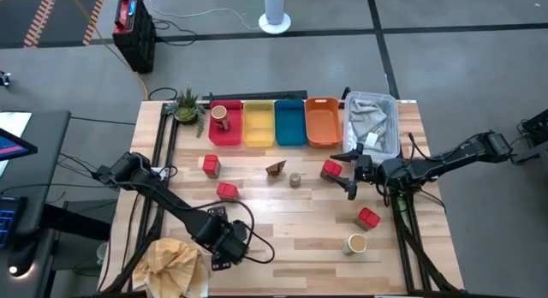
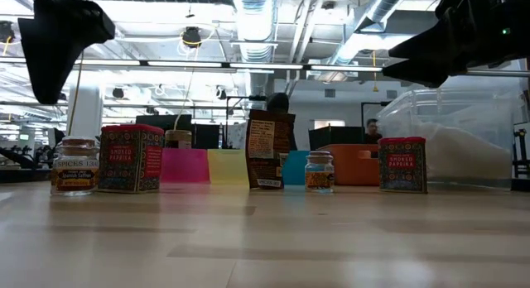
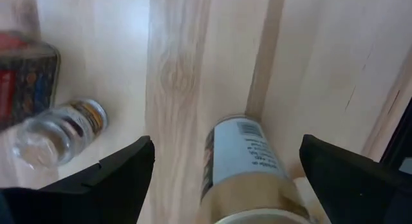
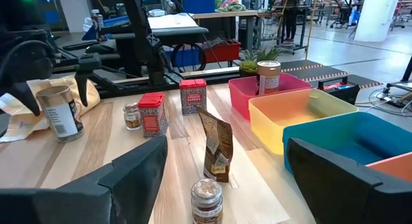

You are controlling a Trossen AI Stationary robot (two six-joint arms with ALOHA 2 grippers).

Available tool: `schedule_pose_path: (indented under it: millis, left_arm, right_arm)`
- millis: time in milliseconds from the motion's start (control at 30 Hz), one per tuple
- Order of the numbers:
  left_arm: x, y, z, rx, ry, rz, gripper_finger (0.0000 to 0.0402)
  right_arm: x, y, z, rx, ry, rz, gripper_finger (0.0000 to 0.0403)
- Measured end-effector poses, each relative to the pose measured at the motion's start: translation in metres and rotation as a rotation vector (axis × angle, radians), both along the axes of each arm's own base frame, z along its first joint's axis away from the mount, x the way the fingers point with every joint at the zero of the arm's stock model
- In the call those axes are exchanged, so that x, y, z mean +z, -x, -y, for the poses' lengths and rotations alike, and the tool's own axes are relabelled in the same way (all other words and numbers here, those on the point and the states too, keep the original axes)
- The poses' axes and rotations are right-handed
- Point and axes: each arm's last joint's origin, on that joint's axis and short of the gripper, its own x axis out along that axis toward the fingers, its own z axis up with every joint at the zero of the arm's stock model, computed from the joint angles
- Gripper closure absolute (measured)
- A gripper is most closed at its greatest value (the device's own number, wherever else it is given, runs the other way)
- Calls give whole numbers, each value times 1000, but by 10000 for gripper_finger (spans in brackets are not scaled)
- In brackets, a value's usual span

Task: Sort spices by type
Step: Put the gold spice bottle into the red bin

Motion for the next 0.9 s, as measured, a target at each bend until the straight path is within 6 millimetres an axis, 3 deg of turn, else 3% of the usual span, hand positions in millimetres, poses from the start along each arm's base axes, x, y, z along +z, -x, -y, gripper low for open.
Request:
schedule_pose_path:
  millis: [467,700,900]
  left_arm:
    - [0,13,17,-446,-49,11,31]
    - [7,12,21,-406,-6,29,31]
    - [7,26,28,-442,-49,-25,31]
  right_arm:
    - [-1,0,0,0,10,-18,49]
    - [-1,0,2,-13,9,-19,49]
    - [-1,0,2,-11,4,-20,49]
